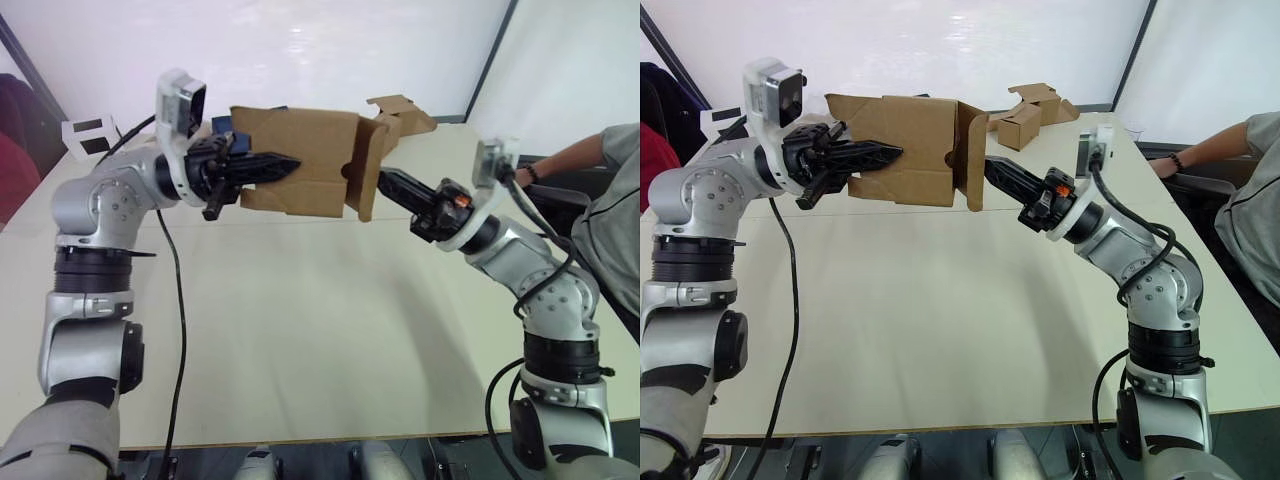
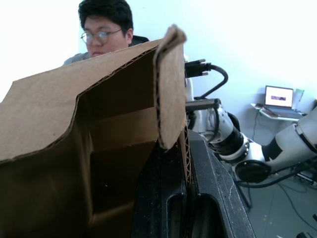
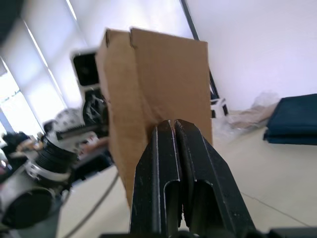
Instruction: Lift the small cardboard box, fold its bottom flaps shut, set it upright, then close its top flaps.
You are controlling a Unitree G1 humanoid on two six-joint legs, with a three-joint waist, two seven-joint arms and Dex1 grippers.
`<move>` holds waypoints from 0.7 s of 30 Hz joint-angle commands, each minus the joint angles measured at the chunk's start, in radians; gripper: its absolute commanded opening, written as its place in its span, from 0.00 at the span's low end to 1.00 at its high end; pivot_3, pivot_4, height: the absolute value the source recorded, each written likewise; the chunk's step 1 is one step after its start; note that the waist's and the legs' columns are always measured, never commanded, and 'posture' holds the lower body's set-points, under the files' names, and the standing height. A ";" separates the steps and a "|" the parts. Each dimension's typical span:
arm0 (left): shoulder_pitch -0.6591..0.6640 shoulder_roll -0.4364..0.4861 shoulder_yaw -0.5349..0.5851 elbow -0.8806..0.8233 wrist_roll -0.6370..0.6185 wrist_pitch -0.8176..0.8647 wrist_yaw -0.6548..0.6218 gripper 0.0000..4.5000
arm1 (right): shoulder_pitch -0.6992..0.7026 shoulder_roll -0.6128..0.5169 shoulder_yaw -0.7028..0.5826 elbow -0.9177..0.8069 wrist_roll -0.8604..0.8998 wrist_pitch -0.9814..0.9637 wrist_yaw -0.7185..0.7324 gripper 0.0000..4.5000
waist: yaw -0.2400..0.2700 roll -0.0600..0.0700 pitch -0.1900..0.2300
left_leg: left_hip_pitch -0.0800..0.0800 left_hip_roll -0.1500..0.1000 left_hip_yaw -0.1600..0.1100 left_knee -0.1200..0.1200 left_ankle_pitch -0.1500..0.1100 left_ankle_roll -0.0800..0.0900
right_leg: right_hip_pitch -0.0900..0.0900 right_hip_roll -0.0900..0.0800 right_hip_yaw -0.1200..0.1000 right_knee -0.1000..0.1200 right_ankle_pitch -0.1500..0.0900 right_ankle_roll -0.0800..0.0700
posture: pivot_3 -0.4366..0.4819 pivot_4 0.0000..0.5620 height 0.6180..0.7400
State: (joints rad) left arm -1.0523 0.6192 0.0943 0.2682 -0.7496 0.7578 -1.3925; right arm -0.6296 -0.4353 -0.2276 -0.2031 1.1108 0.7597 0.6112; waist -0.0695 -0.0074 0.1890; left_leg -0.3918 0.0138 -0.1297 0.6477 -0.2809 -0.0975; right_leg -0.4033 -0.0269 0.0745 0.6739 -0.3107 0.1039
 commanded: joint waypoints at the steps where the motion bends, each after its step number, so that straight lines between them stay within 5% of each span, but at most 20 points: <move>1: -0.010 0.004 0.033 -0.029 -0.021 0.003 0.014 0.00 | 0.005 0.029 -0.039 -0.051 0.070 0.003 -0.044 0.01 | 0.000 0.000 0.000 | 0.000 0.000 0.000 0.000 0.000 0.000 | 0.000 0.000 0.000 0.000 0.000 0.000 | 0.48 0.27 1.00; 6: 0.001 -0.001 0.038 -0.044 -0.036 0.015 0.031 0.00 | 0.017 0.069 -0.023 -0.075 0.102 0.008 -0.068 0.06 | -0.002 0.000 0.000 | 0.000 0.000 0.000 0.000 0.000 0.000 | -0.001 0.000 0.000 0.000 0.000 0.000 | 0.48 0.27 1.00; 16: 0.006 -0.004 0.042 -0.046 -0.046 0.019 0.045 0.00 | 0.018 0.100 0.013 -0.065 0.092 0.007 -0.068 0.83 | -0.001 0.000 0.000 | 0.000 0.000 0.000 0.000 0.000 0.000 | -0.001 0.000 0.000 0.000 0.000 0.000 | 0.48 0.27 1.00; 21: 0.011 -0.002 0.047 -0.050 -0.052 0.024 0.052 0.00 | 0.024 0.117 0.007 -0.067 0.113 0.007 -0.079 0.83 | 0.000 0.000 0.000 | 0.000 0.000 0.000 0.000 0.000 0.000 | -0.001 0.000 0.000 0.000 0.000 0.000 | 0.48 0.27 1.00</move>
State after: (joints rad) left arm -1.0305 0.6089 0.1036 0.2517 -0.7765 0.7799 -1.3443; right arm -0.6032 -0.3310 -0.2073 -0.2409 1.1927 0.7791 0.5347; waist -0.0700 -0.0074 0.1890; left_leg -0.3918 0.0138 -0.1296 0.6474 -0.2809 -0.0975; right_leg -0.4041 -0.0268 0.0746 0.6743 -0.3107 0.1039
